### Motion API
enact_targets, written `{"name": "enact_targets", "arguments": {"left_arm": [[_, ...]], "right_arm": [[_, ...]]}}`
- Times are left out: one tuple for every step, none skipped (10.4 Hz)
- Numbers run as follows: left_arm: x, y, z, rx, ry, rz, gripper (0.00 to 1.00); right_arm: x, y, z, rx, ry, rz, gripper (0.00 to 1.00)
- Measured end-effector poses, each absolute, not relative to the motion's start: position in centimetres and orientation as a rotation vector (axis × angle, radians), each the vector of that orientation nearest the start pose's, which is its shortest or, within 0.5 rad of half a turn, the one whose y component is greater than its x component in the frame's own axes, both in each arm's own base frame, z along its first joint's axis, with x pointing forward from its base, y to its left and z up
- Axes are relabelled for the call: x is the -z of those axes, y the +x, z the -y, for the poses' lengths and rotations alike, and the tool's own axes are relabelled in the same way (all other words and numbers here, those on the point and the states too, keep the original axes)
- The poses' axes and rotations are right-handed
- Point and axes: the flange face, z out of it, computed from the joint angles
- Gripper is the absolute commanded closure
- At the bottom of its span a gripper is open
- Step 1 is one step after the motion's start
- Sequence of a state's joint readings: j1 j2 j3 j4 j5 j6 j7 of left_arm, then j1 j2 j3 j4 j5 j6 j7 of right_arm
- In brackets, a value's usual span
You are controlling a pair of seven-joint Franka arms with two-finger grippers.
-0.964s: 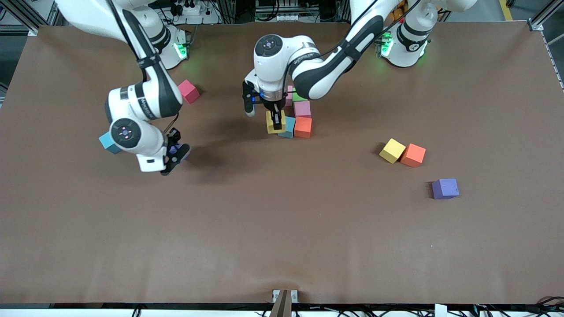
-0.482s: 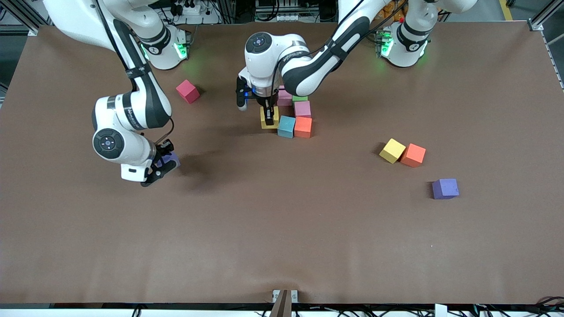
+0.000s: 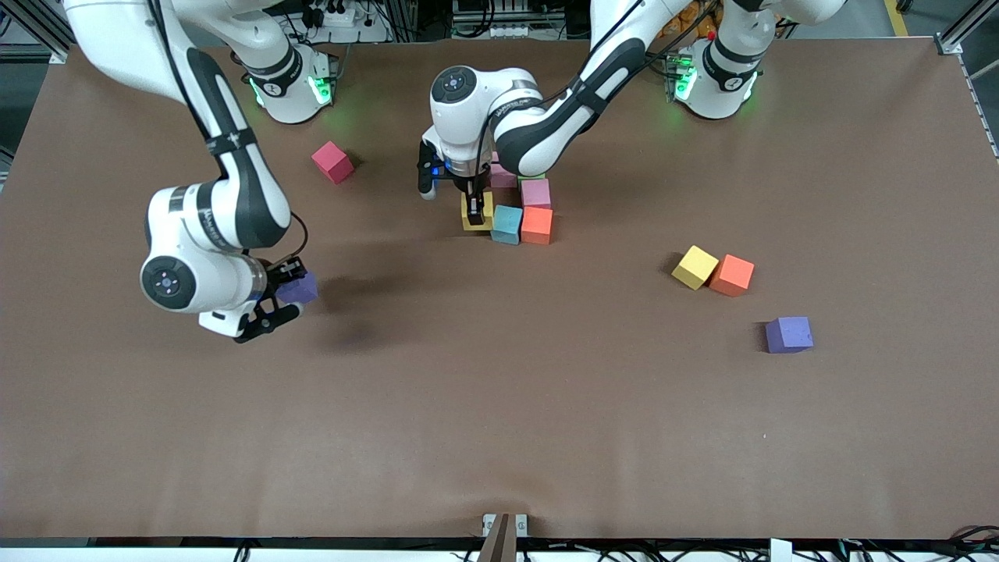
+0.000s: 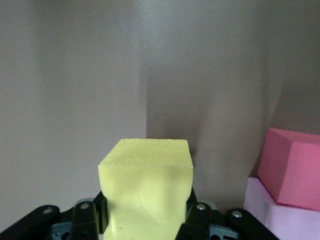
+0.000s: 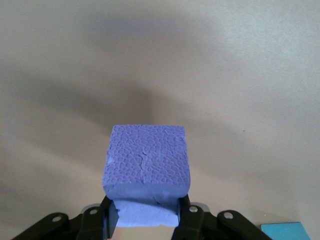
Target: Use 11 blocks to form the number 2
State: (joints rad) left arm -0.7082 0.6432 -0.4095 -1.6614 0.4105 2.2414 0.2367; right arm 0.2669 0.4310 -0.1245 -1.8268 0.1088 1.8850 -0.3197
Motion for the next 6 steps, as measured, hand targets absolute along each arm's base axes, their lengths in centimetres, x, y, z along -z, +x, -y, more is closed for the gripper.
{"name": "enact_targets", "arguments": {"left_arm": [[-25.7,33.7,59.5,0.064,-2.206,-2.139,0.6],[-25.8,33.8,59.6,0.068,-2.208,-2.139,0.6],[-25.9,34.0,59.7,0.074,-2.21,-2.137,0.6],[-26.1,34.1,59.7,0.078,-2.213,-2.134,0.6],[-26.2,34.3,59.7,0.083,-2.215,-2.132,0.6],[-26.2,34.3,59.7,0.084,-2.215,-2.132,0.6]], "right_arm": [[-26.9,59.1,-9.5,-0.58,-2.954,0.584,1.0],[-26.4,59.1,-9.7,-0.599,-2.958,0.556,1.0],[-26.0,58.9,-10.0,-0.62,-2.964,0.526,1.0],[-25.6,58.7,-10.3,-0.642,-2.97,0.494,1.0],[-25.2,58.6,-10.7,-0.663,-2.977,0.461,1.0],[-24.8,58.5,-10.9,-0.677,-2.981,0.44,1.0]]}}
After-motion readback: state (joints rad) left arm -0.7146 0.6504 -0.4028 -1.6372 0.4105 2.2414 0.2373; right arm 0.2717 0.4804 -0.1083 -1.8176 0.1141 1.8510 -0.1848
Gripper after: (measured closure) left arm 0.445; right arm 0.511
